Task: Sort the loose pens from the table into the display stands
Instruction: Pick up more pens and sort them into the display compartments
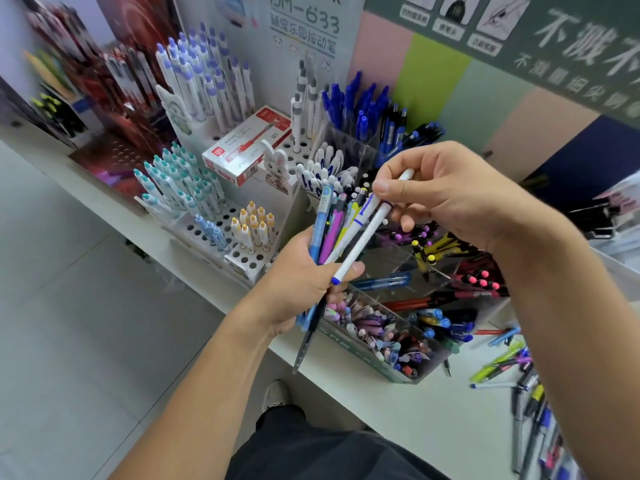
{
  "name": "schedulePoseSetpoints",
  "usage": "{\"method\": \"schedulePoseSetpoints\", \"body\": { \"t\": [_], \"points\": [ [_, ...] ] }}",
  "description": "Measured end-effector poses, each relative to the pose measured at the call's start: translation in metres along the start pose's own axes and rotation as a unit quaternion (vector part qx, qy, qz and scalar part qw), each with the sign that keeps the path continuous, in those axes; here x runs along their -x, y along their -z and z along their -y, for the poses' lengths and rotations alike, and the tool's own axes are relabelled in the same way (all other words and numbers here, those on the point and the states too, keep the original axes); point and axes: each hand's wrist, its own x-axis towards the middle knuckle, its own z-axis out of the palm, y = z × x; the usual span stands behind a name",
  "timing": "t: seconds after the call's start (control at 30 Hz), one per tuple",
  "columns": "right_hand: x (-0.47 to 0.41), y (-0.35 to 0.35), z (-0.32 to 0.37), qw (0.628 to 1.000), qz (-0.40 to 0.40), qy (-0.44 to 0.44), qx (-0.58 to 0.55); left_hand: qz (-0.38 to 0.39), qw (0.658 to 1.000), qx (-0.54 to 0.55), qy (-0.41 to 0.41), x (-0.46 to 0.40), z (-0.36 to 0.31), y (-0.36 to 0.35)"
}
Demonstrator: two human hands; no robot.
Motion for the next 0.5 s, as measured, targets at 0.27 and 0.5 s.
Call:
{"method": "schedulePoseSetpoints", "body": {
  "t": [0.27, 0.5],
  "points": [
    [-0.001, 0.037, 0.026, 0.955, -0.234, 0.162, 0.088, -0.013, 0.993, 0.109, 0.037, 0.01, 0.007, 0.025],
    [-0.049, -0.019, -0.002, 0.857, -0.212, 0.25, 0.398, -0.059, 0.961, 0.262, 0.061, 0.0, 0.002, 0.023]
  ]
}}
